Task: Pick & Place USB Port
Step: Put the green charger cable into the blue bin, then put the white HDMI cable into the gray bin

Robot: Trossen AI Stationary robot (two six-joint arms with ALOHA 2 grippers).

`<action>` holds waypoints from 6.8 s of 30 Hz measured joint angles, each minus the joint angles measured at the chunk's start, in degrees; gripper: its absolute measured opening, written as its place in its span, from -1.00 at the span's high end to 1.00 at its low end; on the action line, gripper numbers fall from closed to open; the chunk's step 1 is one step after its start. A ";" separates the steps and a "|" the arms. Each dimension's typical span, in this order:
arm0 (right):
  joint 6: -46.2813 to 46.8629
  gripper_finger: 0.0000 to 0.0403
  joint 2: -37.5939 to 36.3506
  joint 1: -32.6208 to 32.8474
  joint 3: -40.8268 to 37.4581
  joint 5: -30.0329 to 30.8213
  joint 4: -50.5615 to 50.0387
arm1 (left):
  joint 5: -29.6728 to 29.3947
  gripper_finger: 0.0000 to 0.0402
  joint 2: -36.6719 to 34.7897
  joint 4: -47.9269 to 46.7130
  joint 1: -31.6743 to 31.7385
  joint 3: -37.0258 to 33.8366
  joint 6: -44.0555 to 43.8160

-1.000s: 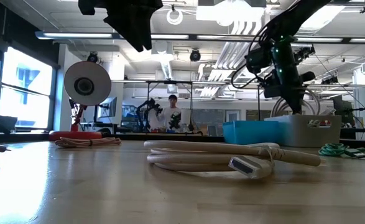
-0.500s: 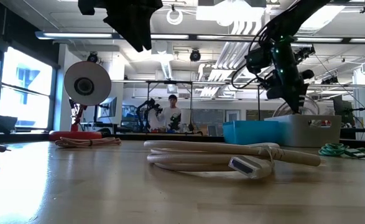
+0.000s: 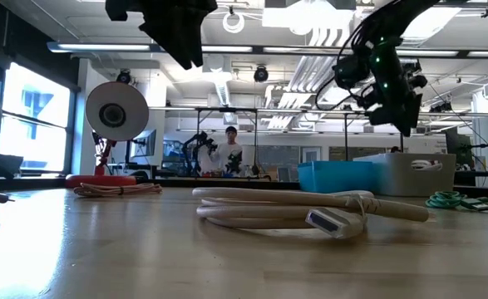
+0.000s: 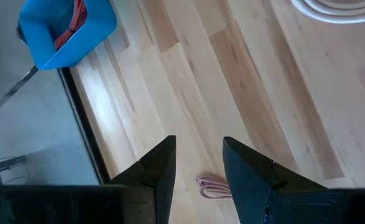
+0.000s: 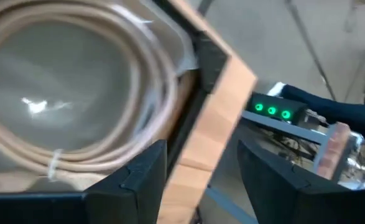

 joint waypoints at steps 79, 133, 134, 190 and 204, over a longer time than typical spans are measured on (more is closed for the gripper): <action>-3.73 0.07 2.62 65.57 -16.77 -24.47 9.02 | 0.85 0.37 0.00 -25.31 -13.18 0.00 -15.39; -4.62 0.99 2.54 47.41 17.09 -1.38 13.27 | -25.15 0.37 0.00 -30.15 -13.09 -0.02 -25.03; -5.32 0.99 2.54 45.20 18.27 -4.44 14.37 | -24.29 0.37 0.00 -30.10 -13.09 -0.02 -25.09; -14.03 0.16 2.47 18.61 3.61 -32.63 42.55 | 8.38 0.37 0.00 -30.01 -13.12 -0.02 -29.43; -20.46 0.16 2.47 32.93 4.73 -31.54 42.81 | 21.44 0.37 0.02 -30.02 -25.06 -0.02 -48.57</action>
